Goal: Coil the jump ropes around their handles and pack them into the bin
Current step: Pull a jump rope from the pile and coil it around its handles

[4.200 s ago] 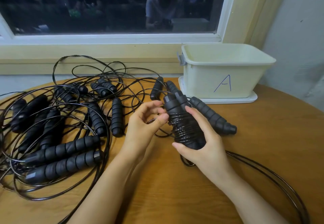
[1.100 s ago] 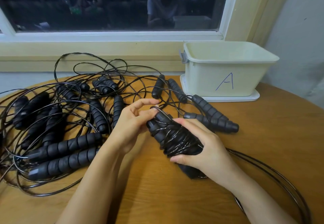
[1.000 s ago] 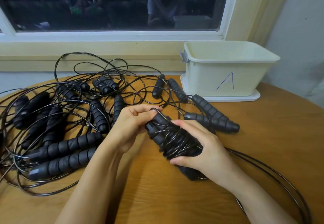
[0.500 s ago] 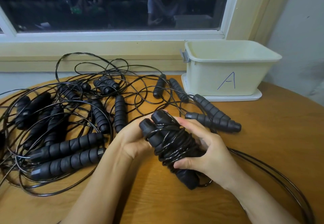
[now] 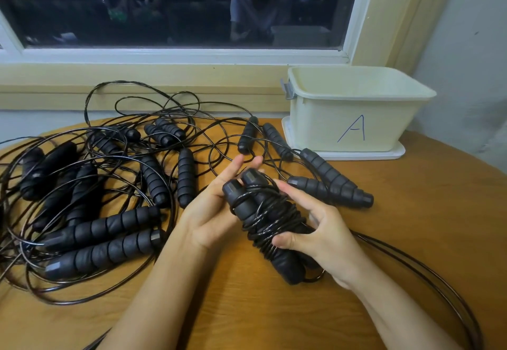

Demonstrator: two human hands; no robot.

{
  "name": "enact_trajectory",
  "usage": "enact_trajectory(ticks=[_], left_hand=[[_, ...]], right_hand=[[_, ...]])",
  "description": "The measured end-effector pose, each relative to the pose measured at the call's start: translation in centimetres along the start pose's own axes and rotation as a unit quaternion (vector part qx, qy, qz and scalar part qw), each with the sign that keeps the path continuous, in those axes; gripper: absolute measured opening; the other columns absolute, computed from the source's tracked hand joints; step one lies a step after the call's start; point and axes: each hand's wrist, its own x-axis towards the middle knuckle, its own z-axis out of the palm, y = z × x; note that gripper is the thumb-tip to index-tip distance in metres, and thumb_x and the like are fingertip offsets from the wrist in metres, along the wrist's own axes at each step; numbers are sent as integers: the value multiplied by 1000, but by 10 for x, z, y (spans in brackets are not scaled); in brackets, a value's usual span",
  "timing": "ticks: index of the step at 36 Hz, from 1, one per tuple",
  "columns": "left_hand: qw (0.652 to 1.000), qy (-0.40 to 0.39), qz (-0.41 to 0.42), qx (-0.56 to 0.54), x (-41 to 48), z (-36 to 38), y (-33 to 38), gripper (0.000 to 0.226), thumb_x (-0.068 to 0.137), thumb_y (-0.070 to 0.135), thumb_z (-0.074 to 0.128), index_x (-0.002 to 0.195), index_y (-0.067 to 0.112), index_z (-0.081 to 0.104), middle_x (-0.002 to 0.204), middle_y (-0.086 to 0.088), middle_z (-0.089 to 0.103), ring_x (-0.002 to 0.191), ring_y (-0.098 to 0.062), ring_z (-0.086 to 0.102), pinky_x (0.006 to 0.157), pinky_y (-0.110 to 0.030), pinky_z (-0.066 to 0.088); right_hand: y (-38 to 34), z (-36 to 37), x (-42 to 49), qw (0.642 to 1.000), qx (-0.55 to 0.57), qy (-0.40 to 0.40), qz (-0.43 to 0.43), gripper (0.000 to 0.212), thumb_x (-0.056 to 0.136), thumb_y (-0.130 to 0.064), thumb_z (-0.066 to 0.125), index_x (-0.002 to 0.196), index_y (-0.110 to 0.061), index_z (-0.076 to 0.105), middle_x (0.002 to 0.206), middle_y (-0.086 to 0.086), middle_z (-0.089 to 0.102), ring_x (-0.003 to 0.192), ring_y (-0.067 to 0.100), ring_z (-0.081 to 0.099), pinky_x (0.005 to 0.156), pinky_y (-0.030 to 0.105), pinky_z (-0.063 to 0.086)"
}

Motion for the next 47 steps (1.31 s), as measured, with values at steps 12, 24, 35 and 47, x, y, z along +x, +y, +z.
enact_trajectory(ticks=[12, 24, 35, 47], left_hand=[[790, 213, 324, 476, 0, 1, -10, 36, 104, 26, 44, 93, 11, 75, 98, 4, 73, 100, -7, 64, 84, -21, 45], [817, 104, 239, 515, 2, 1, -16, 45, 93, 46, 45, 94, 7, 68, 91, -12, 68, 85, -20, 63, 78, -29, 50], [863, 200, 279, 370, 5, 1, -22, 57, 90, 46, 48, 101, -6, 65, 92, -18, 71, 84, -26, 67, 77, -34, 51], [804, 276, 278, 446, 6, 0, -30, 48, 102, 40, 42, 92, -1, 65, 90, -25, 68, 91, -43, 64, 85, -61, 52]], right_hand=[[7, -6, 3, 993, -99, 59, -13, 85, 63, -31, 89, 133, -52, 45, 129, -33, 54, 126, -7, 48, 111, 31, 40], [8, -4, 1, 991, -105, 61, -55, 94, 60, -29, 91, 140, -45, 44, 130, -30, 54, 129, 0, 49, 110, 35, 42], [-8, 3, -2, 873, -469, 119, -54, 106, 62, -81, 59, 151, -39, 23, 142, -17, 43, 121, 7, 49, 77, 26, 46], [1, 20, -6, 778, -593, 189, -81, 101, 53, -53, 91, 141, -20, 55, 104, 4, 67, 78, 21, 65, 44, 25, 47]])
